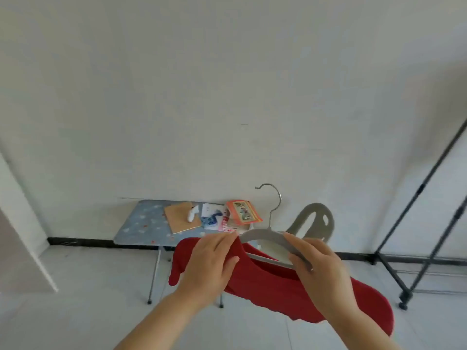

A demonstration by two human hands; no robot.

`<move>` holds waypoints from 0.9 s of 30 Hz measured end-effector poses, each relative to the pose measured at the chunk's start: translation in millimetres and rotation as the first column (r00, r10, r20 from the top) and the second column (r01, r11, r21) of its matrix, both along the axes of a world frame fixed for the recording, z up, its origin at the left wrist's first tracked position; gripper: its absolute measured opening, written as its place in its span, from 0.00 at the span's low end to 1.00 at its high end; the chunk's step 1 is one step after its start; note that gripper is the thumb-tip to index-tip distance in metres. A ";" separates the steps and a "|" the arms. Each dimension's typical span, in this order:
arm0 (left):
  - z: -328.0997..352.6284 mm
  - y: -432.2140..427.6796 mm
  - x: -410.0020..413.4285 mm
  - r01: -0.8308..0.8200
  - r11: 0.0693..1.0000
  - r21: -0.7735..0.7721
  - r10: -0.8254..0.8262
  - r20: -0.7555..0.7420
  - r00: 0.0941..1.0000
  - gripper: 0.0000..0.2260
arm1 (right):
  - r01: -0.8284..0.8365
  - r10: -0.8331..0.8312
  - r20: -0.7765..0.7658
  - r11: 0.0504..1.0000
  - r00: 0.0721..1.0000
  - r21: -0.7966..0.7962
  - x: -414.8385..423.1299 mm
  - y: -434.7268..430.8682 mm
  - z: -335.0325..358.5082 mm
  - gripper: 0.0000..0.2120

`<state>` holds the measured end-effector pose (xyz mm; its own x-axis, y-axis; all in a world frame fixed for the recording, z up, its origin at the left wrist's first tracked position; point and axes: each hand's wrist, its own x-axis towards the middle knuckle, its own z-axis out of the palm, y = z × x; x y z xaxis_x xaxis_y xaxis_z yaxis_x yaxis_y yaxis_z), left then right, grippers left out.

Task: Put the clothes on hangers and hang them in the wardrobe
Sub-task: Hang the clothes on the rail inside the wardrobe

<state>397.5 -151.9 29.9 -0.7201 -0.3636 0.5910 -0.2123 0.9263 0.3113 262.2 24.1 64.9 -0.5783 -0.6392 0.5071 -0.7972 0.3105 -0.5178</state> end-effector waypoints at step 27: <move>10.8 -411.2 492.2 -0.861 0.507 0.049 0.862 -0.008 0.507 0.22 | -0.842 0.839 -0.099 0.539 0.534 0.018 407.4 -603.6 39.0 0.22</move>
